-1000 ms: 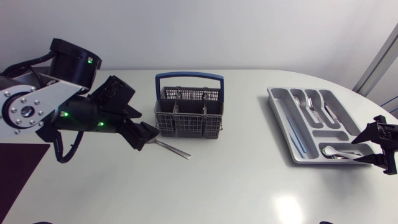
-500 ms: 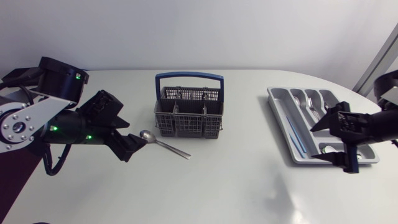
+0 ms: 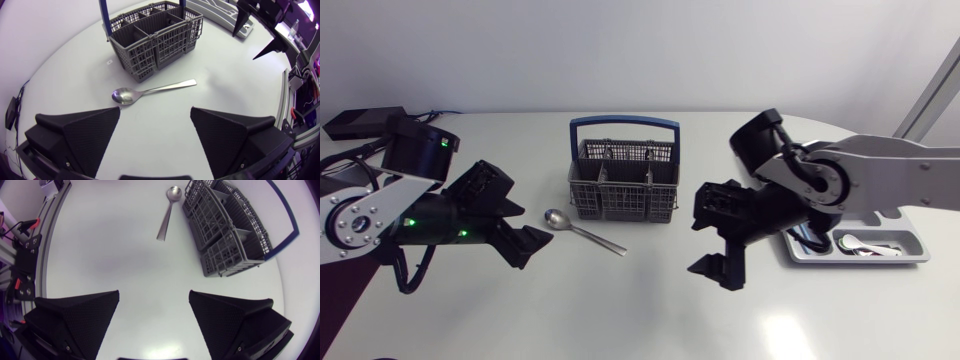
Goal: Unload the cutlery basket into the drawer organizer.
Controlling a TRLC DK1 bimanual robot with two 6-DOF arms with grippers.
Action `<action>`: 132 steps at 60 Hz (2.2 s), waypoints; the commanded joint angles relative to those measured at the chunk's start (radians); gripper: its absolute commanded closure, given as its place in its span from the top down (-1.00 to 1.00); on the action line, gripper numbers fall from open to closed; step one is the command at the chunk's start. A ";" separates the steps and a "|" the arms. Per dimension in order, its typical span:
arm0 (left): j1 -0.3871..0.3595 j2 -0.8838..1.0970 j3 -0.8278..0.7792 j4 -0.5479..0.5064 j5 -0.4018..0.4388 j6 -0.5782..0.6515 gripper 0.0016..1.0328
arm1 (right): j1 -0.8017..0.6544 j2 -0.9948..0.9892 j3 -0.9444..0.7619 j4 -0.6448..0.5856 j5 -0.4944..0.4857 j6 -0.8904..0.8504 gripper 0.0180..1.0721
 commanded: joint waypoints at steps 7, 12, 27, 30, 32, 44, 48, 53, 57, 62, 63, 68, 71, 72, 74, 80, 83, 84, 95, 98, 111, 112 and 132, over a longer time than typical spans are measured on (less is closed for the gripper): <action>0.029 0.052 -0.041 0.041 0.032 0.005 0.91 | 0.108 0.129 0.093 0.072 0.005 0.202 0.90; 0.041 0.068 -0.046 0.064 0.045 0.005 0.91 | 0.148 0.198 0.150 0.100 0.006 0.262 0.83; 0.109 0.094 -0.064 0.116 0.103 0.015 0.91 | 0.198 0.371 0.280 0.187 0.008 0.388 0.64; 0.123 0.097 -0.064 0.122 0.118 0.021 0.91 | 0.214 0.400 0.293 0.218 0.031 0.406 0.63; 0.129 0.100 -0.066 0.128 0.120 0.023 0.91 | 0.220 0.413 0.299 0.238 0.035 0.417 0.62; 0.152 0.111 -0.086 0.171 0.163 0.028 0.91 | 0.269 0.491 0.326 0.325 0.089 0.468 0.56; 0.152 0.112 -0.092 0.185 0.166 0.028 0.91 | 0.283 0.518 0.335 0.353 0.112 0.480 0.56; 0.153 0.117 -0.106 0.213 0.174 0.026 0.91 | 0.297 0.554 0.354 0.377 0.130 0.498 0.51; 0.159 0.121 -0.112 0.225 0.183 0.026 0.91 | 0.307 0.578 0.368 0.406 0.147 0.521 0.34; 0.172 0.132 -0.118 0.239 0.200 0.028 0.91 | 0.316 0.614 0.400 0.419 0.172 0.544 0.28; 0.178 0.135 -0.121 0.242 0.203 0.031 0.91 | 0.316 0.621 0.408 0.419 0.172 0.549 0.28; 0.204 0.138 -0.126 0.248 0.229 0.037 0.91 | 0.316 0.660 0.449 0.417 0.181 0.572 0.25; 0.219 0.138 -0.129 0.248 0.247 0.040 0.91 | 0.316 0.676 0.470 0.417 0.183 0.583 0.23; 0.224 0.140 -0.130 0.248 0.250 0.040 0.91 | 0.316 0.683 0.475 0.417 0.183 0.586 0.22; 0.228 0.140 -0.135 0.249 0.255 0.041 0.91 | 0.316 0.695 0.487 0.416 0.189 0.598 0.21; 0.242 0.140 -0.150 0.262 0.267 0.048 0.91 | 0.315 0.729 0.515 0.416 0.196 0.618 0.18; 0.250 0.140 -0.153 0.265 0.273 0.052 0.91 | 0.316 0.736 0.523 0.416 0.196 0.623 0.13; 0.251 0.140 -0.153 0.265 0.273 0.052 0.91 | 0.316 0.736 0.524 0.416 0.198 0.624 0.13; 0.256 0.140 -0.159 0.266 0.278 0.057 0.91 | 0.316 0.775 0.549 0.402 0.207 0.632 0.00; 0.256 0.141 -0.161 0.268 0.279 0.057 0.91 | 0.316 0.779 0.553 0.393 0.207 0.632 -0.05; 0.256 0.143 -0.166 0.269 0.279 0.057 0.91 | 0.315 0.781 0.556 0.342 0.183 0.633 -0.60; 0.256 0.143 -0.166 0.269 0.279 0.057 0.91 | 0.315 0.779 0.555 0.333 0.180 0.633 -0.65; 0.255 0.129 -0.170 0.268 0.281 0.055 0.91 | 0.333 0.693 0.458 0.285 0.127 0.589 -0.89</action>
